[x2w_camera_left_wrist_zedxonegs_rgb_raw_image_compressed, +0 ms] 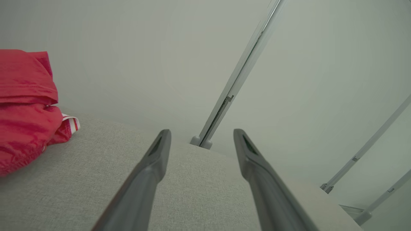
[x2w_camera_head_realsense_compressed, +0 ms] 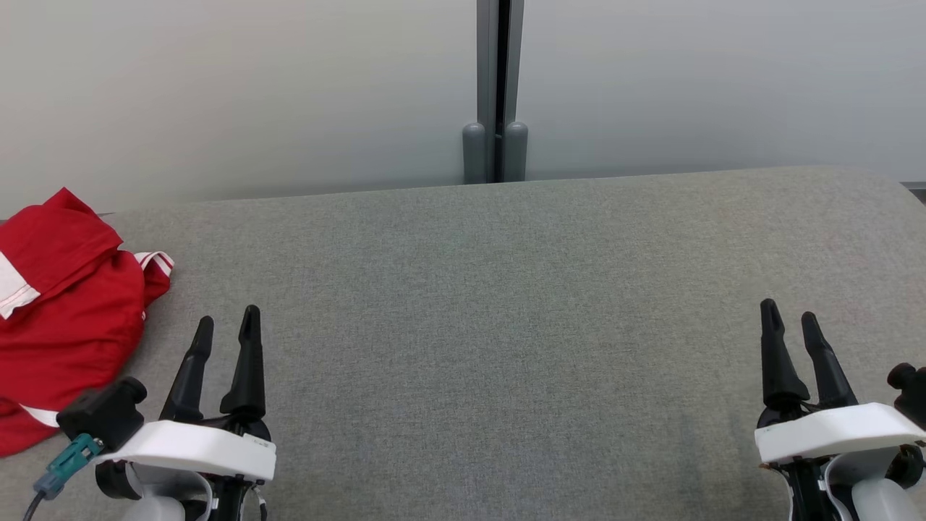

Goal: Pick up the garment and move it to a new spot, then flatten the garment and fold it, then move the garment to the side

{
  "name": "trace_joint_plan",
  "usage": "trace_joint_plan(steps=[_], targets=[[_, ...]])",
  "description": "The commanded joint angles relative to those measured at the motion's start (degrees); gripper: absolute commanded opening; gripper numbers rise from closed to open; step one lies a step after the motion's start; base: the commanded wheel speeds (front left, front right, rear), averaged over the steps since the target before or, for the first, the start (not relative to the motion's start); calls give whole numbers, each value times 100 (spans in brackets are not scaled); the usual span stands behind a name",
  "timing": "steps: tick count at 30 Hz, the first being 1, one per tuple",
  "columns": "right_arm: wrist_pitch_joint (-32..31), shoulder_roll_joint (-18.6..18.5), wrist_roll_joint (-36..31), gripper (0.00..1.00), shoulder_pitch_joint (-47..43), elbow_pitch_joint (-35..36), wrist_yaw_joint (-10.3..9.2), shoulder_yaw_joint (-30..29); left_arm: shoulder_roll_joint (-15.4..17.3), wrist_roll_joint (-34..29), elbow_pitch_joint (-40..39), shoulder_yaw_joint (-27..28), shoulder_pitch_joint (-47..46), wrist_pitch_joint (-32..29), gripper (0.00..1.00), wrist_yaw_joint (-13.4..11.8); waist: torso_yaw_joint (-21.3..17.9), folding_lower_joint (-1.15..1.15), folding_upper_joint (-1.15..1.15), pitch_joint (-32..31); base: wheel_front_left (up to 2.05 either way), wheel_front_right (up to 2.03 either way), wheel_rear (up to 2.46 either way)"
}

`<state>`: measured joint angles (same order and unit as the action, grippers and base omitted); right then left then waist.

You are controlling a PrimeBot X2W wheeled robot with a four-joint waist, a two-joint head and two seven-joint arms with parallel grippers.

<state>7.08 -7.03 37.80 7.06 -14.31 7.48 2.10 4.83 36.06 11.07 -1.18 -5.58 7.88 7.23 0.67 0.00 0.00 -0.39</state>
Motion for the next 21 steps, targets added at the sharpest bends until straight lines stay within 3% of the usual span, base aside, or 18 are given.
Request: trace_joint_plan(steps=[1,21], targets=[[69,-38,-173,100,100,-3,2,21,49,-198,-14,-12,-34,51,100,-9,2,0,0,0,0,0,0],[277,3,-1339,100,10,-286,2,246,18,-1540,341,-85,40,345,100,-79,26,0,0,-22,0,0,0]])
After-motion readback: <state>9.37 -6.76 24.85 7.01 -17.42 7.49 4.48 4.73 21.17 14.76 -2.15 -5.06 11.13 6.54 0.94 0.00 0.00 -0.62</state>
